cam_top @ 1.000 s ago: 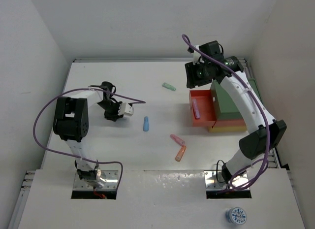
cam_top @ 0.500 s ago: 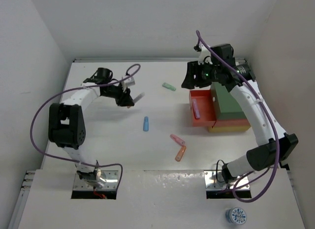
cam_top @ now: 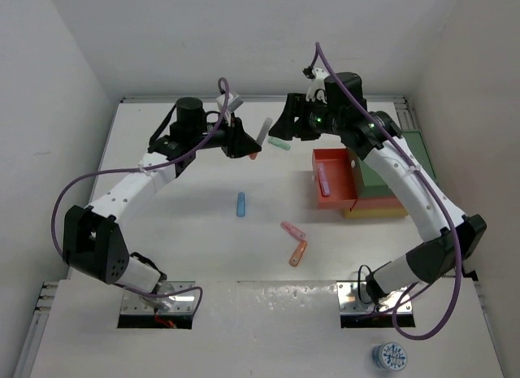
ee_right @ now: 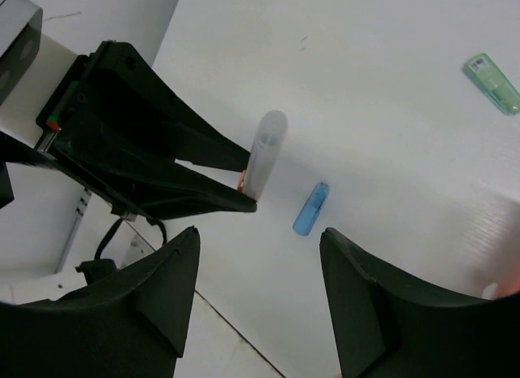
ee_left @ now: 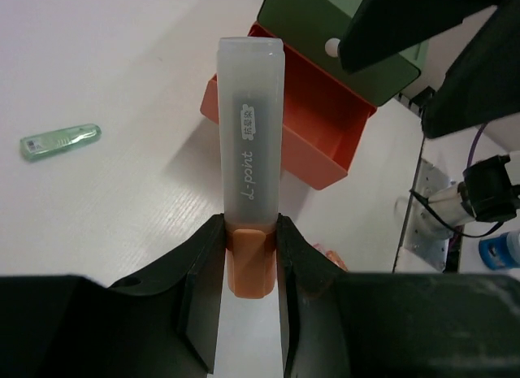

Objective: Sort the stationery into containers
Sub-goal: Pick up the stationery from the center of the board.

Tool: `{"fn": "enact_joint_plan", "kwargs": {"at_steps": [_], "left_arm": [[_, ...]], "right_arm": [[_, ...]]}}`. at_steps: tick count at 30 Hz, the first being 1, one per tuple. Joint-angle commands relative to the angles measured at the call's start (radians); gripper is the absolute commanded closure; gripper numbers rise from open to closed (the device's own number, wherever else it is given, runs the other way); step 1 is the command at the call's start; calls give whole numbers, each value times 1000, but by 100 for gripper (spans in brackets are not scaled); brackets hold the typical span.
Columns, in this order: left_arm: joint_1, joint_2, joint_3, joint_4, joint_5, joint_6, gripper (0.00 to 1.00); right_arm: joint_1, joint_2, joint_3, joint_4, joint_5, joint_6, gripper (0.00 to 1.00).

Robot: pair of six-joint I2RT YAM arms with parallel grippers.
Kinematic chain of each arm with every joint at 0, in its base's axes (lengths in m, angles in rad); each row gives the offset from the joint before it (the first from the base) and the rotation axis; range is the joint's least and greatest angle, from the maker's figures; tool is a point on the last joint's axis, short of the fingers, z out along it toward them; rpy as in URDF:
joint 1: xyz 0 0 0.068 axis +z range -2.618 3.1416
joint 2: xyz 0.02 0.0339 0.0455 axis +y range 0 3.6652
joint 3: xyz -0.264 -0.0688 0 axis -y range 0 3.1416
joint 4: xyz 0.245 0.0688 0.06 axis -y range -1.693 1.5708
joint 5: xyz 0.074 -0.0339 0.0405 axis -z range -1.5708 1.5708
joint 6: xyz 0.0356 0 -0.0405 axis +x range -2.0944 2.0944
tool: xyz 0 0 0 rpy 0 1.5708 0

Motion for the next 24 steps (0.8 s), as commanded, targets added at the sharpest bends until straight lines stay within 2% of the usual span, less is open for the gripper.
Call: {"fn": "enact_joint_plan", "kwargs": {"at_steps": [1, 11, 14, 15, 17, 18, 19, 20, 21, 23, 24], "left_arm": [[-25, -16, 21, 54, -39, -112, 94], [-85, -8, 61, 97, -18, -137, 93], [-95, -13, 61, 99, -18, -137, 92], [-95, -17, 59, 99, -24, -137, 91], [-97, -22, 58, 103, -18, -141, 89], [-98, -21, 58, 103, -18, -140, 82], [-100, -22, 58, 102, -18, -135, 76], [-101, -24, 58, 91, -19, -131, 68], [-100, -22, 61, 80, -35, -123, 53], [-91, -28, 67, 13, -82, -100, 38], [-85, -31, 67, -4, -93, -85, 36]], "right_arm": [[24, 21, 36, 71, 19, 48, 39], [35, 44, 22, 81, 36, 41, 41], [35, 61, 29, 87, 32, 35, 50], [33, 64, 29, 91, 29, 30, 60], [35, 67, 25, 94, 30, 21, 71], [33, 66, 23, 93, 30, 16, 80], [33, 63, 25, 93, 33, 12, 85], [30, 61, 26, 85, 33, -2, 89], [25, 55, 29, 79, 36, -13, 92], [1, 35, 40, 45, 50, -57, 98], [-7, 27, 48, 24, 53, -82, 100]]}}
